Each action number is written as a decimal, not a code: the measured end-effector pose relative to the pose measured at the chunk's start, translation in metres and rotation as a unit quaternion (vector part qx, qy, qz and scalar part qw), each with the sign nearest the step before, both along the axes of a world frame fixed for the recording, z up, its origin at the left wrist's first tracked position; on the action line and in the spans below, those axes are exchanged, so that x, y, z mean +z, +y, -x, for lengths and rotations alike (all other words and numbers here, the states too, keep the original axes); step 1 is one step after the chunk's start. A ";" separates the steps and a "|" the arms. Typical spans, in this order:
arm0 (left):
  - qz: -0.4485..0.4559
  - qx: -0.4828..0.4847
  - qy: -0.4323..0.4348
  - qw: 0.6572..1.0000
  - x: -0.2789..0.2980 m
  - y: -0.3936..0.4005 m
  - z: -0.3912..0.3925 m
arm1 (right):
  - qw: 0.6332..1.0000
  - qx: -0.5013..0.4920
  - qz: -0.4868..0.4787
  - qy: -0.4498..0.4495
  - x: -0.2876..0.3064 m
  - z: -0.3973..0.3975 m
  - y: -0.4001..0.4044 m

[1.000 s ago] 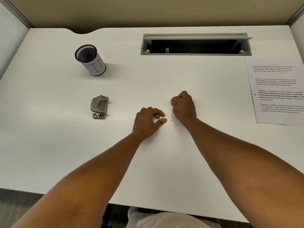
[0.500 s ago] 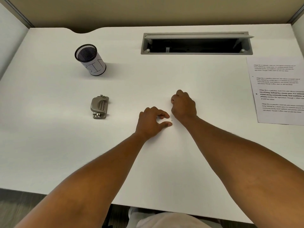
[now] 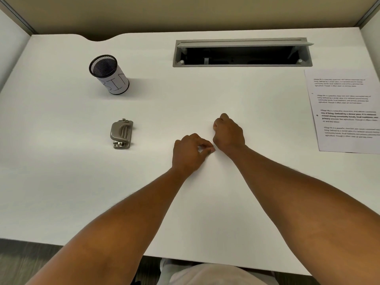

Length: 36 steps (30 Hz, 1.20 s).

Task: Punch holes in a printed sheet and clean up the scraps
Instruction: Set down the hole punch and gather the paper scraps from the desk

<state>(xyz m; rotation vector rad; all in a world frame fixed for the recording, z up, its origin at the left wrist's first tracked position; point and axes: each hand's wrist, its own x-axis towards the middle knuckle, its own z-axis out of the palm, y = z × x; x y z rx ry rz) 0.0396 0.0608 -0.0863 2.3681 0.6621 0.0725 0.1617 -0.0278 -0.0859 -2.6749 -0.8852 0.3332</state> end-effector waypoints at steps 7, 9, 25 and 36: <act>-0.028 0.009 0.033 0.999 0.004 -0.008 -0.002 | 1.000 -0.010 -0.020 0.012 -0.001 0.002 -0.004; -0.037 0.008 0.043 0.998 0.004 -0.010 -0.004 | 1.000 -0.011 -0.022 0.010 -0.002 0.004 -0.006; 0.020 0.052 0.058 0.997 -0.003 -0.011 -0.001 | 0.997 -0.020 -0.071 0.017 -0.007 0.012 -0.026; 0.031 0.066 0.014 0.997 -0.001 -0.018 0.002 | 0.997 -0.023 -0.073 0.020 -0.008 0.018 -0.034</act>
